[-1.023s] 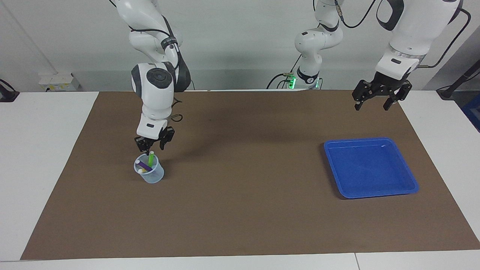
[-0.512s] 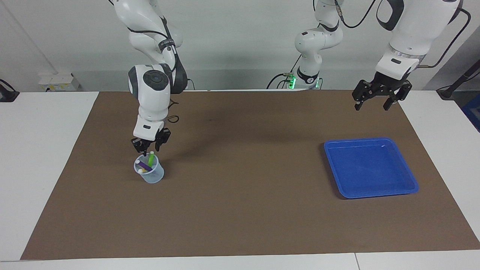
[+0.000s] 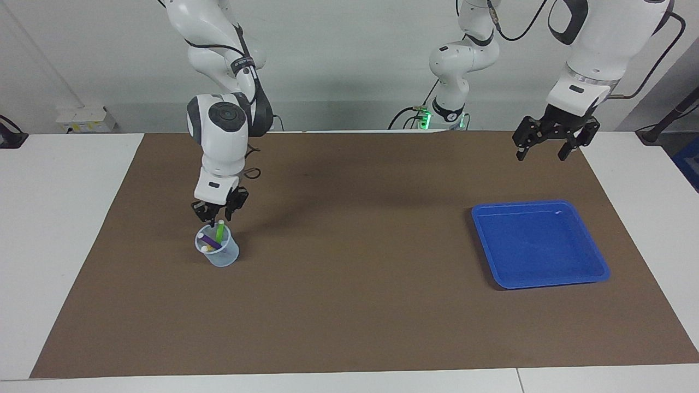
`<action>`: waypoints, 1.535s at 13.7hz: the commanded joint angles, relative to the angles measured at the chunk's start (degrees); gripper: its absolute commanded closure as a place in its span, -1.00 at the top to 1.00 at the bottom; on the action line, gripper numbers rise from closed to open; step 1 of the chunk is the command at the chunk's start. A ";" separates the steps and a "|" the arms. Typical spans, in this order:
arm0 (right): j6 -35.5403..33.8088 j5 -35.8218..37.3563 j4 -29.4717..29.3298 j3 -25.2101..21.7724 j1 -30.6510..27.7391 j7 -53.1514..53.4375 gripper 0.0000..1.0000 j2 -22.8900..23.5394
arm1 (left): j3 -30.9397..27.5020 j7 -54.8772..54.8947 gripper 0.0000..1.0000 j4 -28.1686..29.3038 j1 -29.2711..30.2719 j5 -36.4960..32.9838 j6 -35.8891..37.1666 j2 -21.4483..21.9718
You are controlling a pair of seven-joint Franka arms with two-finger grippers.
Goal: Right arm passes pens to left for tray arrangement
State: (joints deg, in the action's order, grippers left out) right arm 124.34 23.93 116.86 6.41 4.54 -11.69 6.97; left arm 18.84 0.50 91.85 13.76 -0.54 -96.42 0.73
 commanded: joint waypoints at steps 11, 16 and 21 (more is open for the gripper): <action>2.84 1.20 1.09 0.44 -0.93 -1.14 -0.27 -0.29 | -0.56 0.11 1.00 1.49 -0.22 0.63 0.36 1.56; 2.75 1.20 1.09 0.44 -0.93 -1.14 -0.41 -0.20 | -0.47 0.11 1.00 1.49 -0.22 0.63 0.36 1.56; 2.84 1.29 1.00 0.44 -1.02 -1.23 -0.42 -0.20 | -0.47 0.02 1.00 1.49 -0.31 0.63 0.36 1.56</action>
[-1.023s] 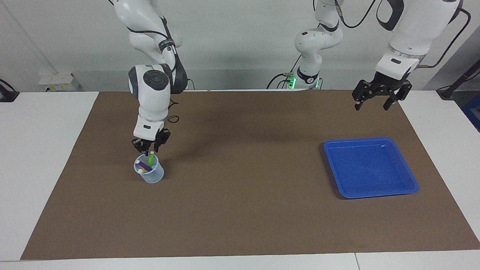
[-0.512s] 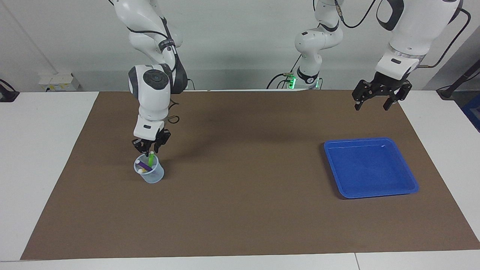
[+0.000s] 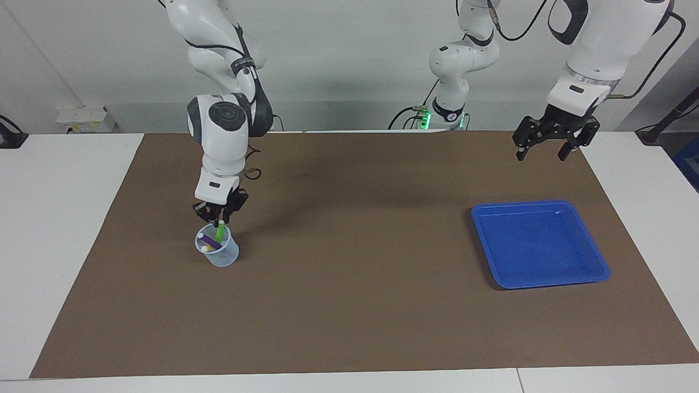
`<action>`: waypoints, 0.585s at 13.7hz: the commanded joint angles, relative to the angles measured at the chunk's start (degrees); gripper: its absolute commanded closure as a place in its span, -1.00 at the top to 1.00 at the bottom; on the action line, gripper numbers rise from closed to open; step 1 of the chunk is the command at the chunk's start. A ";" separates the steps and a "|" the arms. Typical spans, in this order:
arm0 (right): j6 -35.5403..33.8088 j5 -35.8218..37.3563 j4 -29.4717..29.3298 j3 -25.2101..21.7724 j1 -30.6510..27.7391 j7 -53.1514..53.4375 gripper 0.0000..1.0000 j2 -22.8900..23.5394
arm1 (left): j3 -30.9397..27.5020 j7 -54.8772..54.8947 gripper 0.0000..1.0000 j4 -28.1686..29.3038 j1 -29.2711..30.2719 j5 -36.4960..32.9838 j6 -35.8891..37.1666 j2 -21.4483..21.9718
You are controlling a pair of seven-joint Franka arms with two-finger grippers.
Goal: Right arm passes pens to left for tray arrangement
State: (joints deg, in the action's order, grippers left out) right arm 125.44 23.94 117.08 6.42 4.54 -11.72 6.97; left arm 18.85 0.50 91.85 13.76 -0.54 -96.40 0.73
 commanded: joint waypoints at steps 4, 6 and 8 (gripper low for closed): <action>2.53 1.29 0.78 0.44 -1.28 -1.90 -0.42 -0.11 | -0.57 0.11 1.00 1.49 -0.31 0.63 0.25 1.56; 2.53 1.29 0.78 0.44 -1.46 -1.90 -0.44 -0.11 | -0.48 0.03 1.00 1.49 -0.31 0.63 0.25 1.56; 2.53 1.29 0.78 0.44 -1.46 -1.81 -0.48 -0.11 | -0.48 0.11 1.00 1.49 -0.22 0.63 0.34 1.56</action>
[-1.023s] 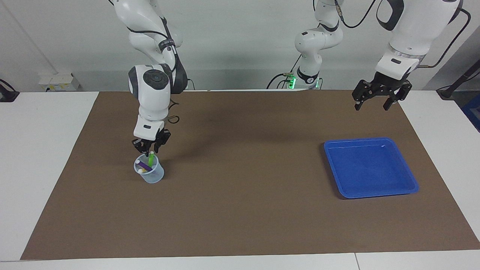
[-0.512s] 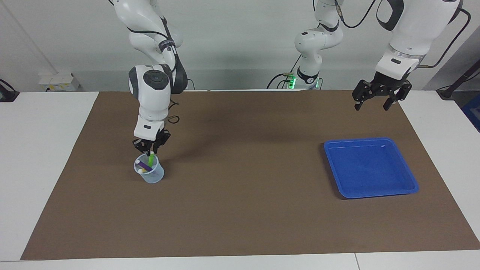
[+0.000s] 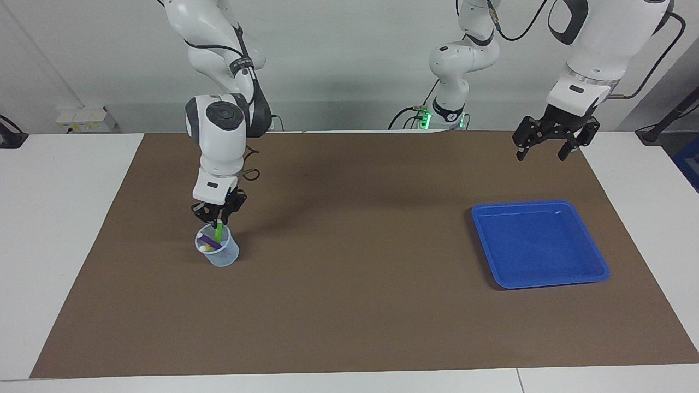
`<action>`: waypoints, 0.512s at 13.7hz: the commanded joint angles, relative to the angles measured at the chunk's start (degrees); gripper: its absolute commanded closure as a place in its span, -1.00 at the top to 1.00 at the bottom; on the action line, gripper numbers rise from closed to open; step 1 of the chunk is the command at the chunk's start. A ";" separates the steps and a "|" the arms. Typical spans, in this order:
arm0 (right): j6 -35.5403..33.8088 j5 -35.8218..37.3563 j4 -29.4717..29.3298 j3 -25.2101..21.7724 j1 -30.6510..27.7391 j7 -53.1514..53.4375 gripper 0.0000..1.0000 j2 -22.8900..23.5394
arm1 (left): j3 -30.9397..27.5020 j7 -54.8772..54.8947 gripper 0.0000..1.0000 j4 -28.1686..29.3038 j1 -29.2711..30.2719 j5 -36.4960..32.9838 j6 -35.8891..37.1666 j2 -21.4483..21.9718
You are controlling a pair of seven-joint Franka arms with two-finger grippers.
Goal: Right arm passes pens to left for tray arrangement
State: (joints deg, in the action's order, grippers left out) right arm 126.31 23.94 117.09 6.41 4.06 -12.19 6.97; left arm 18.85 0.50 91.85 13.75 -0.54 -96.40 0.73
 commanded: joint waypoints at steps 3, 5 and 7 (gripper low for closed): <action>1.66 1.28 0.86 0.44 -0.98 -1.26 -0.48 -0.11 | -0.48 0.11 1.00 1.49 -0.22 0.63 0.25 1.56; 1.66 1.28 0.94 0.44 -0.98 -1.17 -0.42 -0.11 | -0.48 0.03 1.00 1.49 -0.22 0.63 0.34 1.56; 1.66 1.28 0.94 0.44 -1.07 -1.17 -0.27 -0.11 | -0.57 0.11 1.00 1.49 -0.22 0.63 0.25 1.56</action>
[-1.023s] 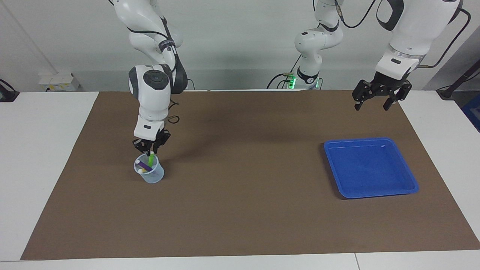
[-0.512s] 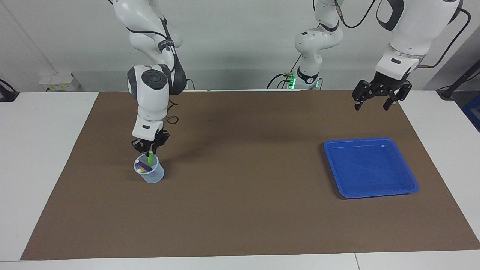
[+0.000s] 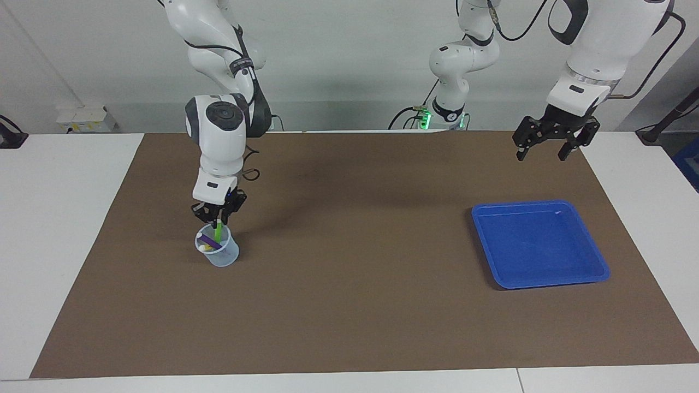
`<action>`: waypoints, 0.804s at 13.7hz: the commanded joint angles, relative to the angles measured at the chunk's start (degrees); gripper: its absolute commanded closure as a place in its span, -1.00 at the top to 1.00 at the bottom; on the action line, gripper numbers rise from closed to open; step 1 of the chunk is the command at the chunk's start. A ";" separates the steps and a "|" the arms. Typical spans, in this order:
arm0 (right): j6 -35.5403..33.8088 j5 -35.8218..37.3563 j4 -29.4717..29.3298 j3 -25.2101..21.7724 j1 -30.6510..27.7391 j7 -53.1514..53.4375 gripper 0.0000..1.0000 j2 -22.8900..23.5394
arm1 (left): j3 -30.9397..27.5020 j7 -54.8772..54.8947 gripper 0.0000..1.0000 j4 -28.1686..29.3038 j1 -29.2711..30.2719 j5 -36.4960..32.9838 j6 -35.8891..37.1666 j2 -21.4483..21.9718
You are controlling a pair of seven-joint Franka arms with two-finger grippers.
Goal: Right arm passes pens to left for tray arrangement
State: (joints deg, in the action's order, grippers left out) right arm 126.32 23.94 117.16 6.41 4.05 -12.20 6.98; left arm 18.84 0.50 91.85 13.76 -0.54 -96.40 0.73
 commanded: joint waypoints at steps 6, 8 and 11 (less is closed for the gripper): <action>1.65 1.20 1.05 0.44 -1.76 -1.25 -0.29 -0.12 | -0.47 0.03 1.00 1.49 -0.22 0.63 0.25 1.56; 1.65 1.20 1.05 0.44 -1.76 -1.25 -0.41 -0.12 | -0.47 0.11 1.00 1.49 -0.22 0.63 0.33 1.56; 1.65 1.28 1.05 0.44 -1.68 -1.08 -0.46 -0.12 | -0.47 0.11 1.00 1.49 -0.22 0.63 0.33 1.56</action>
State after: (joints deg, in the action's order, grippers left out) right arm 126.32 23.94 117.38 6.41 3.22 -12.21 7.01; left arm 18.84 0.50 91.85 13.76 -0.54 -96.40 0.73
